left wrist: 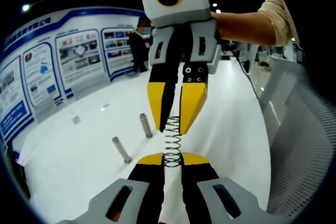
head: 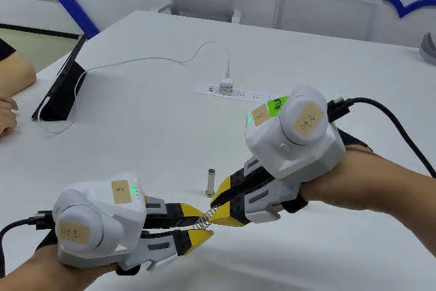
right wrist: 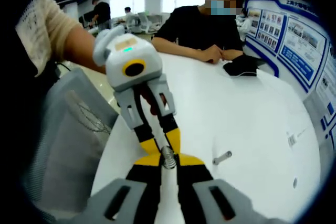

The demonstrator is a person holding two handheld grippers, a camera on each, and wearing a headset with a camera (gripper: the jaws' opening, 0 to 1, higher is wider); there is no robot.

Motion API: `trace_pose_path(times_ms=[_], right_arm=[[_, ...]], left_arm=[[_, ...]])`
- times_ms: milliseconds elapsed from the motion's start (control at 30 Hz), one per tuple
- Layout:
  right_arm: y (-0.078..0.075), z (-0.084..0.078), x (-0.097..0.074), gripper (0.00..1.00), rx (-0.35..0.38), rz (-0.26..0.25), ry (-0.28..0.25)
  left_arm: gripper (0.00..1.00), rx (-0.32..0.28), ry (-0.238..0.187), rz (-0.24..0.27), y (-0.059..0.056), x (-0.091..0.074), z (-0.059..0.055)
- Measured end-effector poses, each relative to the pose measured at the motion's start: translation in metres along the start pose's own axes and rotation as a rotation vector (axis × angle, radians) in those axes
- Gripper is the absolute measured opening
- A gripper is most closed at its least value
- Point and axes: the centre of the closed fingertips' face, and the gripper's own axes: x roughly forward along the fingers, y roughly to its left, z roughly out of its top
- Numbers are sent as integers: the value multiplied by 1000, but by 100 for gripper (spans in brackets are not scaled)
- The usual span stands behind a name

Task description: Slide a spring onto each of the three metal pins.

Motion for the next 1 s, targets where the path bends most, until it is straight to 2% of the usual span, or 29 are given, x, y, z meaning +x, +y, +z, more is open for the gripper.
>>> trace_pose_path(times_ms=[267,533,667,1000], right_arm=[[-3,10,-1,12,9,-13,-35],[-1,20,3,12,0,-12,-64],[-1,24,4,12,6,-13,-79],[-2,23,5,12,18,-21,-92]], left_arm=[[11,-29,-22,10,3,2,4],[11,-43,-23,13,2,2,4],[11,-79,-40,22,3,1,6],[10,-110,-55,35,6,1,4]])
